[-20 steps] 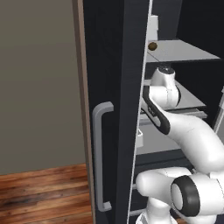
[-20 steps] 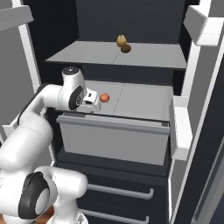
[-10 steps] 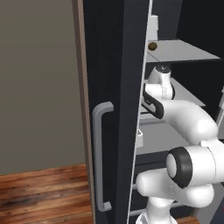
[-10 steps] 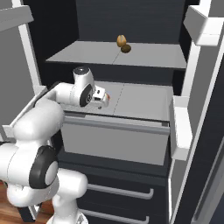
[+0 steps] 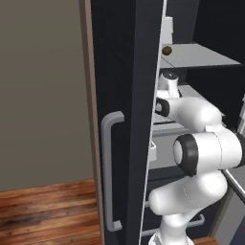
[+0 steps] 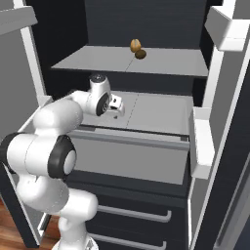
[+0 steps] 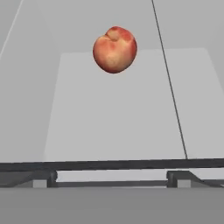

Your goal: Pick the peach and kiwi from the fridge and place them on the plate next to the blender to make a fruit smoothie.

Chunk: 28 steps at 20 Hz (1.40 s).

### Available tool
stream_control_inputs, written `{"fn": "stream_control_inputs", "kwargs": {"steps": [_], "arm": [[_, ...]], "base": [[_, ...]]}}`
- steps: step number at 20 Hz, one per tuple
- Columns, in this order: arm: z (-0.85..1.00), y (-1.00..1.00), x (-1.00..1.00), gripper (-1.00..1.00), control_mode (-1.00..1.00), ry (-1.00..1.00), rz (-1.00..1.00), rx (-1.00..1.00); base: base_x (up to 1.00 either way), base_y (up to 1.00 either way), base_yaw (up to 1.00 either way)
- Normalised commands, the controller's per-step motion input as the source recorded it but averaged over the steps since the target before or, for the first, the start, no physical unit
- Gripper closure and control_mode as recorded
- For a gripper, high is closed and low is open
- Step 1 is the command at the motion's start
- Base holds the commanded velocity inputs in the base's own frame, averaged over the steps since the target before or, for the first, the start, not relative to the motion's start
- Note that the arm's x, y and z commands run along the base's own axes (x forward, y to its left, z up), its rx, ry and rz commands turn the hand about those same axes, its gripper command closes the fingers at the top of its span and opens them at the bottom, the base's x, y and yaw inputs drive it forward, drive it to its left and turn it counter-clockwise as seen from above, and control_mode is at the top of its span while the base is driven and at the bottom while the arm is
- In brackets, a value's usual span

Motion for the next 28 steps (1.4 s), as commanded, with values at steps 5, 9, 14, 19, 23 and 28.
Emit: {"fn": "stream_control_inputs", "kwargs": {"steps": [5, 9, 14, 19, 23, 28], "arm": [[-0.34, 0.00, 0.56, -1.00, -1.00, -0.06, 0.00, -0.01], [-0.23, 0.00, 0.64, -1.00, -1.00, -0.02, 0.00, 0.00], [-0.09, 0.00, 0.60, -1.00, -1.00, 0.00, 0.00, -0.01], [-0.06, 0.00, 0.51, -1.00, -1.00, 0.00, 0.00, 0.00], [-0.22, 0.00, 0.36, -1.00, -1.00, 0.00, 0.00, 0.00], [-0.21, 0.00, 0.44, -1.00, -1.00, 0.00, 0.00, 0.00]], "base": [[0.00, 0.00, 0.00], [0.00, 0.00, 0.00], [0.00, 0.00, 0.00], [0.00, 0.00, 0.00], [0.00, 0.00, 0.00], [0.00, 0.00, 0.00]]}}
